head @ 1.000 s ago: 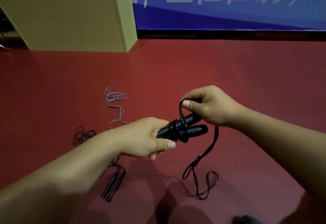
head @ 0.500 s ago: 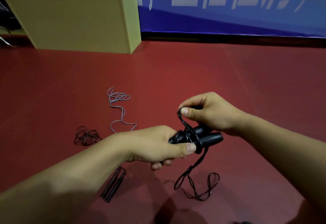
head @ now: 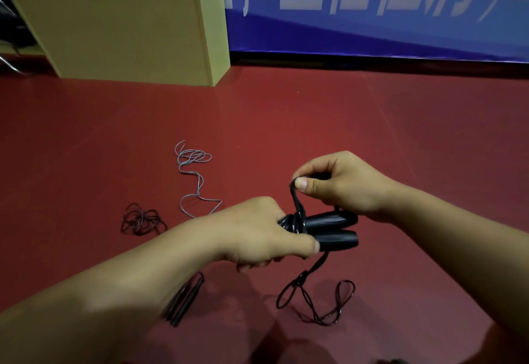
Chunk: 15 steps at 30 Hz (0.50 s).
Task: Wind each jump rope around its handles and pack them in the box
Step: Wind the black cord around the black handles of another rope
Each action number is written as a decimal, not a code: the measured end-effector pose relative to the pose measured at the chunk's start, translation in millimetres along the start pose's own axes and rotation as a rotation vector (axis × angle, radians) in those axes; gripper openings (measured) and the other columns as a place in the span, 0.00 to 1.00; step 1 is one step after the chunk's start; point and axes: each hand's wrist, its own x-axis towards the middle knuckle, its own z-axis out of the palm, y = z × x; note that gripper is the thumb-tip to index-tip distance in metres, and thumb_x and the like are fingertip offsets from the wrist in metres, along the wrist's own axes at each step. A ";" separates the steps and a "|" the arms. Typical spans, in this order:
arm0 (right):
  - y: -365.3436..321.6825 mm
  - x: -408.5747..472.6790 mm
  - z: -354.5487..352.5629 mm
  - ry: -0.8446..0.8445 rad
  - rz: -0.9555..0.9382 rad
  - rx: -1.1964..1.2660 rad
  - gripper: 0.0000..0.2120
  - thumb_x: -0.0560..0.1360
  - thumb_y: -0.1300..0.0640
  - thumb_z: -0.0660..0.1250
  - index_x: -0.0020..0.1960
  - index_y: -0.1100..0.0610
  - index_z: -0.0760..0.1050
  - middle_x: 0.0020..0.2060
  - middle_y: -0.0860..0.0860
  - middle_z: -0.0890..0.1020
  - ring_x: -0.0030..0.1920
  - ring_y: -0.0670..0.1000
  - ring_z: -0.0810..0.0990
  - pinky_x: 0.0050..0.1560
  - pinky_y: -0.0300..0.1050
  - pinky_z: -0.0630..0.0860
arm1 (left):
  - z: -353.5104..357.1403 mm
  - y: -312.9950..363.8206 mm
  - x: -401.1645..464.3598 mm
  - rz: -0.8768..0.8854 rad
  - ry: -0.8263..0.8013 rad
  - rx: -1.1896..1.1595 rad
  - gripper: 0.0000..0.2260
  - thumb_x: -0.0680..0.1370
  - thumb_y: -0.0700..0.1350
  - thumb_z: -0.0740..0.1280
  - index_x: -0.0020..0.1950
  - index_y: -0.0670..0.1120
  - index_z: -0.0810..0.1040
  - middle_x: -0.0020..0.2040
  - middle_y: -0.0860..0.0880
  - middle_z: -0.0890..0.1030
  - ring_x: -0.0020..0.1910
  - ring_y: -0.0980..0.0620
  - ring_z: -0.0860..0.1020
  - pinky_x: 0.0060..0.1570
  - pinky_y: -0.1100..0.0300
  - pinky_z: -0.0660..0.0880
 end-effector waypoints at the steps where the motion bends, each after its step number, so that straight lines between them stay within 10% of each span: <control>1: 2.7 0.3 -3.9 0.003 0.030 0.016 0.05 0.74 0.57 0.71 0.46 0.60 0.82 0.27 0.42 0.78 0.26 0.39 0.70 0.29 0.32 0.67 | -0.4 -1.0 -0.3 0.031 0.013 0.003 0.18 0.71 0.57 0.71 0.28 0.48 0.71 0.25 0.49 0.70 0.24 0.49 0.67 0.26 0.61 0.65; 6: 18.1 -0.5 -18.6 -0.036 0.226 0.234 0.17 0.65 0.57 0.76 0.50 0.60 0.75 0.32 0.54 0.75 0.26 0.47 0.70 0.26 0.39 0.66 | -0.3 -3.4 0.0 0.197 0.014 -0.027 0.17 0.67 0.57 0.69 0.27 0.48 0.67 0.24 0.52 0.68 0.25 0.50 0.65 0.29 0.59 0.63; 10: 24.7 -0.1 -18.9 0.002 0.170 0.219 0.08 0.69 0.70 0.67 0.44 0.58 0.75 0.33 0.57 0.77 0.29 0.51 0.72 0.31 0.43 0.65 | -4.6 -1.0 0.9 0.275 0.067 -0.352 0.15 0.74 0.52 0.69 0.33 0.47 0.71 0.21 0.52 0.69 0.18 0.54 0.65 0.22 0.64 0.63; 15: 15.5 1.4 -1.3 0.049 0.163 0.179 0.06 0.76 0.60 0.69 0.44 0.63 0.79 0.33 0.53 0.79 0.30 0.51 0.77 0.26 0.43 0.71 | -9.9 -5.7 7.0 0.297 0.119 -0.607 0.19 0.75 0.60 0.66 0.43 0.42 0.73 0.26 0.51 0.70 0.21 0.54 0.68 0.31 0.59 0.73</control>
